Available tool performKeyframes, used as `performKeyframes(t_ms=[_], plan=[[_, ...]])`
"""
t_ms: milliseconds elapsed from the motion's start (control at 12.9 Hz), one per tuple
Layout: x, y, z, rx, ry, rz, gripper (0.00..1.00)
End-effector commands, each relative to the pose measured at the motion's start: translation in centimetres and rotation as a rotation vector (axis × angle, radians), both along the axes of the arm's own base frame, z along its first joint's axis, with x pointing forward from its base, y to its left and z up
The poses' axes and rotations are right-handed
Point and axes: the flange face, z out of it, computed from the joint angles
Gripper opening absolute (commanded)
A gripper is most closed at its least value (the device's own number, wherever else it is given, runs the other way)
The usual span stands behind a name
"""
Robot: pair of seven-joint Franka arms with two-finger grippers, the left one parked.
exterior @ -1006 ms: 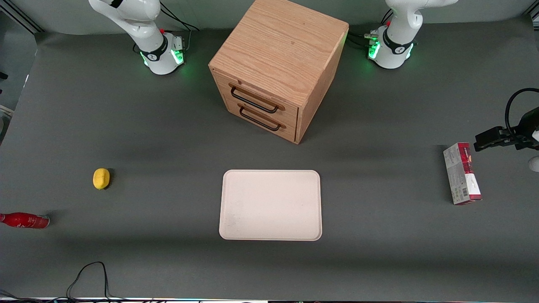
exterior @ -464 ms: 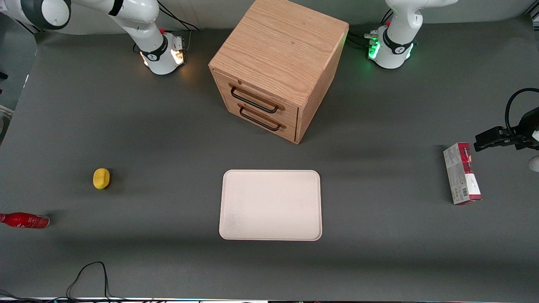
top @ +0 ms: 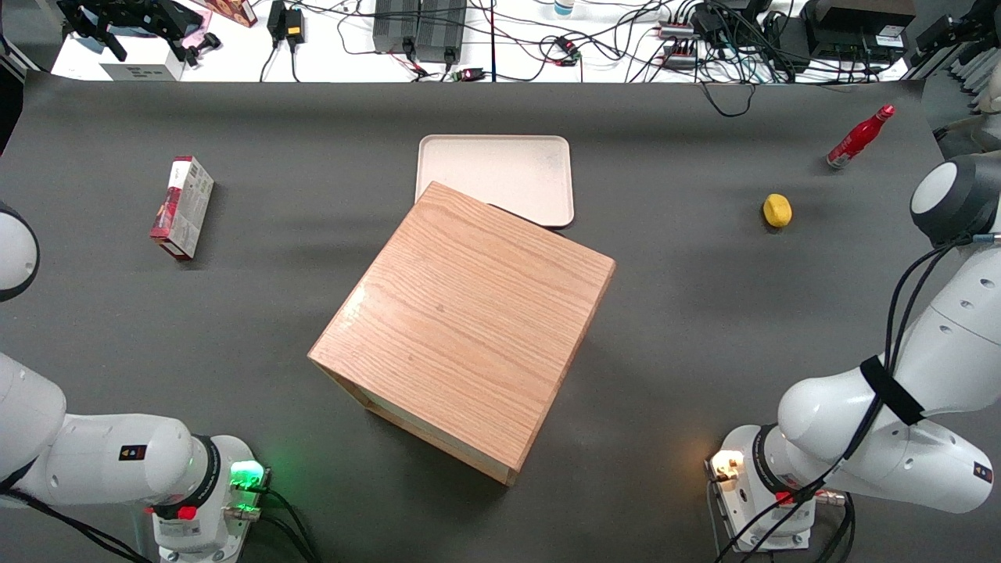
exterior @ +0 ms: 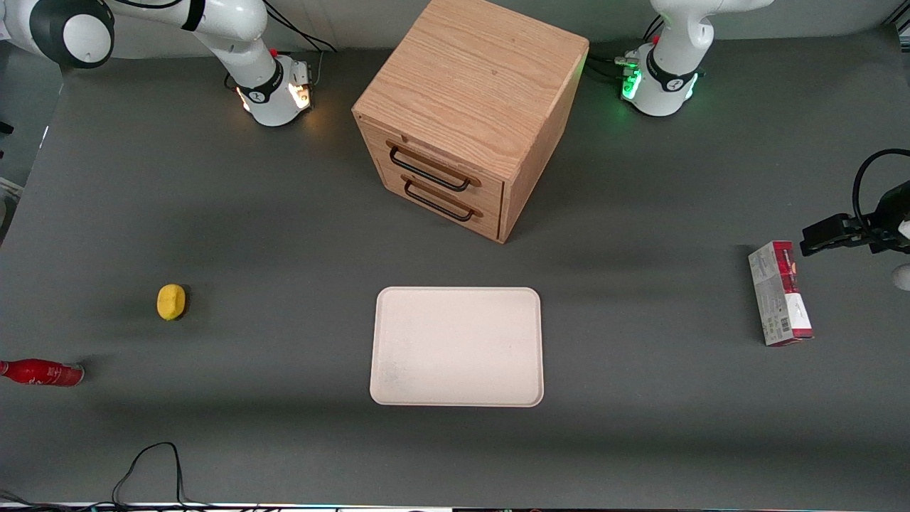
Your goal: Place coke bottle on tray
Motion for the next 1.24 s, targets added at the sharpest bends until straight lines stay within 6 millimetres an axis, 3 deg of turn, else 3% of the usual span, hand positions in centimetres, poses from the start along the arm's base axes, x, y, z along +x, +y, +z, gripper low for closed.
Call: performKeyframes(t_ms=[0, 232, 619, 696, 774, 1161], plan=[[0.8, -0.8, -1.3, -0.002, -0.016, 0.042, 1.0], [1.1, -0.9, -1.6, -0.019, -0.029, 0.093, 1.0], [2.2, -1.8, -6.2, -0.031, -0.019, 0.196, 1.0], [1.9, -2.8, -7.3, -0.025, -0.01, 0.19, 1.0], [1.2, -4.3, -7.7, -0.025, -0.015, 0.188, 1.0], [1.8, -4.8, -9.0, -0.047, -0.041, 0.259, 1.0]])
